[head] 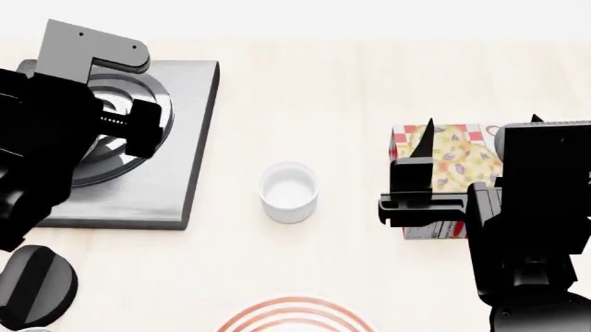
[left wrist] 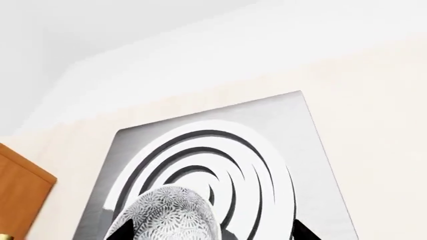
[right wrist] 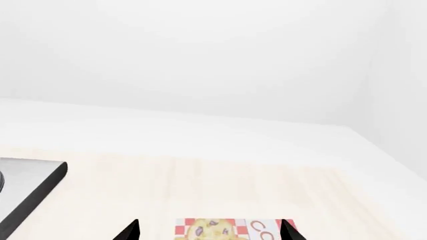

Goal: Pick the akita bowl on the stove and place it on the plate.

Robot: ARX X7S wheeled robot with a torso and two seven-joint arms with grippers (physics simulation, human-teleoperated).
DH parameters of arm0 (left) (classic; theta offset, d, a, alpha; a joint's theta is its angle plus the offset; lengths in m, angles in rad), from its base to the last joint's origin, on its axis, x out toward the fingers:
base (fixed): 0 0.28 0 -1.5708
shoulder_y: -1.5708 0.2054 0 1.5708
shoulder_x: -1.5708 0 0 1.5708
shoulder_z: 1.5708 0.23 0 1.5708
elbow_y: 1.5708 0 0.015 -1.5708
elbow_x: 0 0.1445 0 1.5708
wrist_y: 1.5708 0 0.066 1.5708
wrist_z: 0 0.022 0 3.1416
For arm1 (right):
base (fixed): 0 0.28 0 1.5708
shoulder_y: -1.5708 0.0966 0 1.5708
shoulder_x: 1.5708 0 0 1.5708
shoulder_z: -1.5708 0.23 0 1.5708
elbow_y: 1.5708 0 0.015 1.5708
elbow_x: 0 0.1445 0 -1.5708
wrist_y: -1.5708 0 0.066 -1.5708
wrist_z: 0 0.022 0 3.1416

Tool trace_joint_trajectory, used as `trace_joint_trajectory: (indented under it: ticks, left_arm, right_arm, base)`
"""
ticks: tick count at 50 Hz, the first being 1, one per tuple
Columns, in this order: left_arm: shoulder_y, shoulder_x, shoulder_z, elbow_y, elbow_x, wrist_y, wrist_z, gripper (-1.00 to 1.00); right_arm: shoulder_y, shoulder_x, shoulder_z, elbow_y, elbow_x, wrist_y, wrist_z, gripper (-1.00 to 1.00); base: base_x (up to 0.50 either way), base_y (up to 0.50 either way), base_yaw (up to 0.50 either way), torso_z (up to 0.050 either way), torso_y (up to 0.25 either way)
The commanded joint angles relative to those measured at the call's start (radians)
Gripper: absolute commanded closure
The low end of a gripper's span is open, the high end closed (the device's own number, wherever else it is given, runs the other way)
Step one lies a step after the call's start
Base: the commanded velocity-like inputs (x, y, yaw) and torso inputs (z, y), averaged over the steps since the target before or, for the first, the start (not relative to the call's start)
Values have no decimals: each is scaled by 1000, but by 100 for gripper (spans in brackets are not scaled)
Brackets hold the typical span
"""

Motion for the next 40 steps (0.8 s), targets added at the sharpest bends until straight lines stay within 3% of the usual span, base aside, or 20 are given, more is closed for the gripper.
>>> trace_joint_trajectory:
  ticks: [1,40]
  left_arm:
    - [11,-9,19,-6,10,0,-5,-100]
    - [50,-29,31,-28,11,-10,-28,-100]
  right_arm:
    - [-1,2,-1,2,4,-3,3,-100]
    - [-1,8,-4,4,16,-8,14,-100]
  base:
    - [0,0,0,0,0]
    - [0,0,0,0,0]
